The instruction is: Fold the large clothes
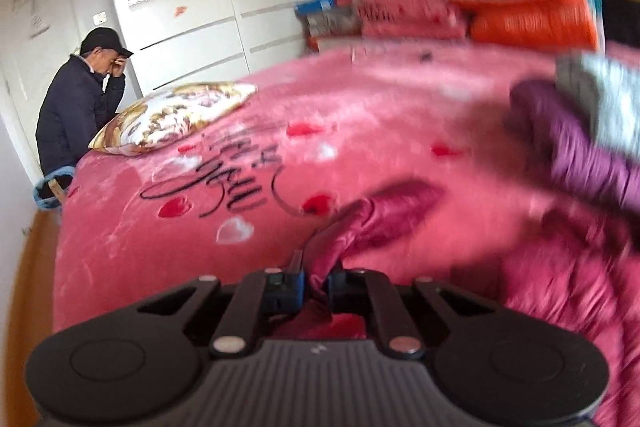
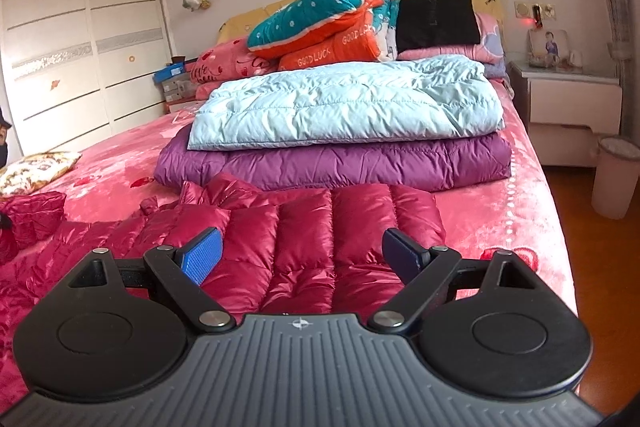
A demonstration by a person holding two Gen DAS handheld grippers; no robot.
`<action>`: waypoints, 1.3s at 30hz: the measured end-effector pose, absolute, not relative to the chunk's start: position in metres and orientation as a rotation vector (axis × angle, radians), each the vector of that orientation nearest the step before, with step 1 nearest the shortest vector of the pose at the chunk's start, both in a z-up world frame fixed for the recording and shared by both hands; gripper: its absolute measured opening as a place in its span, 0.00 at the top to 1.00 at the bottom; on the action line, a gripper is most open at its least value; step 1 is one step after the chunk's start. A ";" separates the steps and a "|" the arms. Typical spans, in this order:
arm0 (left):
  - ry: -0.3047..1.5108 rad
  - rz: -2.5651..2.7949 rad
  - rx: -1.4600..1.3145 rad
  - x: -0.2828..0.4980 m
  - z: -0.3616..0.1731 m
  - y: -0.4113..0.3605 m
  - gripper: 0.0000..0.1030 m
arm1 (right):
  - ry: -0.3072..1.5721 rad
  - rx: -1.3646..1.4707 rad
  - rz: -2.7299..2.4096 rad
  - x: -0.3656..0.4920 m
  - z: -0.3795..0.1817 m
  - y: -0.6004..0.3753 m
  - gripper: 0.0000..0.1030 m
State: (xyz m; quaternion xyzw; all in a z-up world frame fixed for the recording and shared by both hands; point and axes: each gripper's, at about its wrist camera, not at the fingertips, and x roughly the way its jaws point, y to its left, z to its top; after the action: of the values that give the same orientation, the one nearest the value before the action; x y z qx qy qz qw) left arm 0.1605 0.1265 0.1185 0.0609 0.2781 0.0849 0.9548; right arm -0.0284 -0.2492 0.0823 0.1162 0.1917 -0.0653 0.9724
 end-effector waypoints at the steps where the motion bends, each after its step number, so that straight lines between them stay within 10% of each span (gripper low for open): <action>1: 0.532 0.161 0.105 0.157 0.125 0.126 0.93 | 0.386 0.243 -0.133 -0.028 0.082 -0.250 0.00; 23: 0.304 -0.509 -0.215 0.115 0.205 0.009 0.94 | 0.364 0.551 -0.204 -0.043 0.081 -0.293 0.00; 39: 0.549 -0.794 -0.192 0.095 0.092 -0.063 0.93 | 0.314 0.673 -0.341 -0.070 0.079 -0.338 0.00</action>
State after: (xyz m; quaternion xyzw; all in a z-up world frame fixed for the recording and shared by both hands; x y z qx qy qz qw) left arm 0.0954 -0.0628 0.0924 -0.0922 0.2636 -0.3810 0.8814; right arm -0.0704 -0.3384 0.0795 0.3272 0.1528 -0.1656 0.9177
